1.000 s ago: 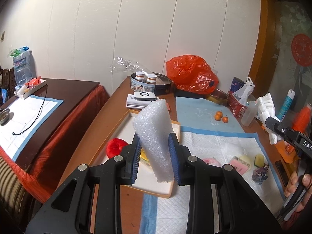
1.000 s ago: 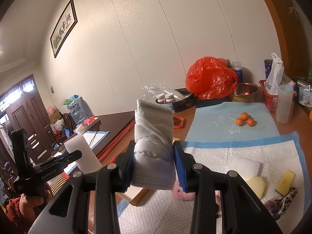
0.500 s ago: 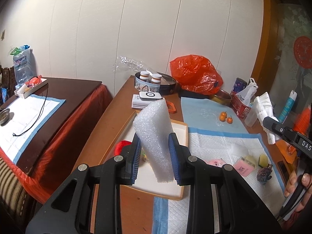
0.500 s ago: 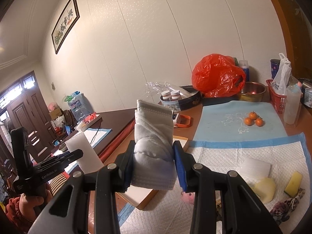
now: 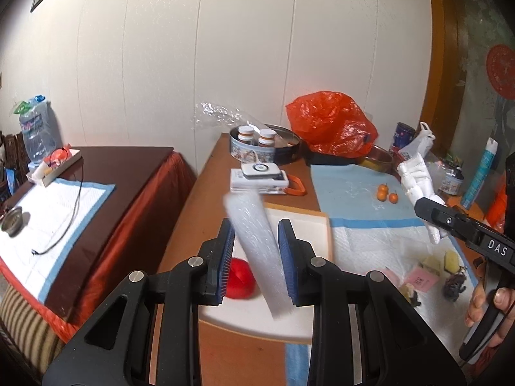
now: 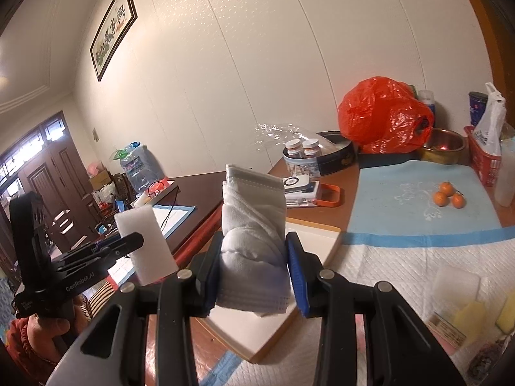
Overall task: Organize soft objects
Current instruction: 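Carry the foam block and white sock to the tray and release both, then grasp the pink plush ball with the left gripper while the right grasps the patterned cloth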
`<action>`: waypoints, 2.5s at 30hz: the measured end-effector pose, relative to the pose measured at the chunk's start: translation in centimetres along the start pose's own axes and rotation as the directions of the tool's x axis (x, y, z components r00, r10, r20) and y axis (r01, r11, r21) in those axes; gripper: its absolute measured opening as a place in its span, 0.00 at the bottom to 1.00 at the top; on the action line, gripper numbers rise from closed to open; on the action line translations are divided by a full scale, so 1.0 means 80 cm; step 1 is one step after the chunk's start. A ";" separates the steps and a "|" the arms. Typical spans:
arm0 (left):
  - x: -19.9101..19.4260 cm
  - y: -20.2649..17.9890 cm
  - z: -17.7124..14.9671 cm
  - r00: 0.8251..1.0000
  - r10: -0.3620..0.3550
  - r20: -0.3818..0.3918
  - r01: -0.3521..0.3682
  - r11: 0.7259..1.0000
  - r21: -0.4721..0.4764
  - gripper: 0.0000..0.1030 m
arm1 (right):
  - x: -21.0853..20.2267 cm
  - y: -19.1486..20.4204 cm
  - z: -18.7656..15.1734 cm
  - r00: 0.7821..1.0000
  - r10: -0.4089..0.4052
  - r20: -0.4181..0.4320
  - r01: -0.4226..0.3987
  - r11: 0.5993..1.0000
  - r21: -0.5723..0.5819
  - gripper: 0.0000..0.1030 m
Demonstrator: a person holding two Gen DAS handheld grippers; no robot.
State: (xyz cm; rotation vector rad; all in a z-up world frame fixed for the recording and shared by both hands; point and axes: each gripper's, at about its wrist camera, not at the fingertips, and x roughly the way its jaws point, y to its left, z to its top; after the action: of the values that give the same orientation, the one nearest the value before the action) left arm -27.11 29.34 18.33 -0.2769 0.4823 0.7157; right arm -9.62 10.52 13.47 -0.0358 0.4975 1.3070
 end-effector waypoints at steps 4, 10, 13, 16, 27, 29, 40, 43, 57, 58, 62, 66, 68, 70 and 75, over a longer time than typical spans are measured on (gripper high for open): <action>0.019 0.026 0.015 1.000 0.027 0.001 -0.027 1.000 -0.016 0.27 | 0.015 0.005 0.011 1.000 -0.004 -0.005 0.004 1.000 0.000 0.36; 0.065 0.039 0.023 0.999 0.007 -0.051 -0.009 1.000 -0.027 0.27 | 0.052 0.005 0.009 0.998 -0.034 -0.053 0.034 0.999 0.008 0.37; 0.093 0.031 0.021 0.996 -0.017 -0.089 0.016 1.000 -0.019 0.27 | 0.075 0.000 0.001 0.995 -0.049 -0.091 0.052 0.998 0.031 0.37; 0.122 0.021 0.019 0.991 -0.033 -0.131 0.032 0.999 -0.008 0.27 | 0.097 -0.007 -0.006 0.990 -0.062 -0.124 0.070 0.996 0.060 0.37; 0.202 0.021 -0.023 0.963 0.046 -0.264 -0.041 0.999 0.025 0.86 | 0.198 -0.013 -0.054 0.946 -0.079 -0.314 0.118 0.987 0.108 0.52; 0.200 0.034 -0.026 0.966 0.074 -0.249 -0.074 0.997 0.011 0.98 | 0.202 -0.013 -0.059 0.945 -0.094 -0.314 0.132 0.986 0.104 0.83; 0.156 0.054 -0.025 0.977 0.099 -0.188 -0.111 0.992 -0.055 1.00 | 0.185 0.002 -0.060 0.958 -0.122 -0.258 0.147 0.986 0.081 0.87; 0.136 0.051 -0.022 0.986 0.072 -0.153 -0.087 0.992 -0.095 1.00 | 0.170 0.005 -0.057 0.966 -0.125 -0.228 0.145 0.987 0.073 0.87; 0.127 -0.069 -0.040 0.973 -0.125 -0.194 0.118 0.992 -0.047 1.00 | 0.031 -0.069 -0.043 0.967 -0.251 -0.034 0.254 0.958 0.134 0.88; 0.130 -0.088 -0.046 0.966 -0.143 -0.217 0.139 0.990 -0.031 1.00 | 0.016 -0.085 -0.043 0.962 -0.270 -0.024 0.271 0.950 0.154 0.88; 0.142 -0.155 -0.070 0.937 -0.180 -0.298 0.201 0.979 0.040 1.00 | -0.040 -0.155 -0.048 0.929 -0.369 0.002 0.358 0.902 0.244 0.88; 0.153 -0.216 -0.095 0.921 -0.185 -0.343 0.236 0.965 0.113 1.00 | -0.092 -0.216 -0.063 0.890 -0.455 -0.002 0.431 0.842 0.323 0.88; 0.164 -0.241 -0.107 0.911 -0.183 -0.370 0.250 0.958 0.142 1.00 | -0.112 -0.240 -0.073 0.873 -0.488 -0.013 0.461 0.815 0.351 0.88; 0.176 -0.256 -0.116 0.910 -0.159 -0.382 0.237 0.957 0.166 1.00 | -0.135 -0.266 -0.085 0.853 -0.521 -0.028 0.491 0.783 0.383 0.88; 0.202 -0.272 -0.126 0.899 -0.139 -0.415 0.217 0.965 0.148 1.00 | -0.174 -0.315 -0.116 0.814 -0.576 -0.069 0.544 0.717 0.435 0.88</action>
State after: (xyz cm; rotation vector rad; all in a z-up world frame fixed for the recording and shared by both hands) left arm -4.98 18.58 3.14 -0.2847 0.9014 0.4247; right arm 8.33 -11.96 4.03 0.2234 0.6493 0.5685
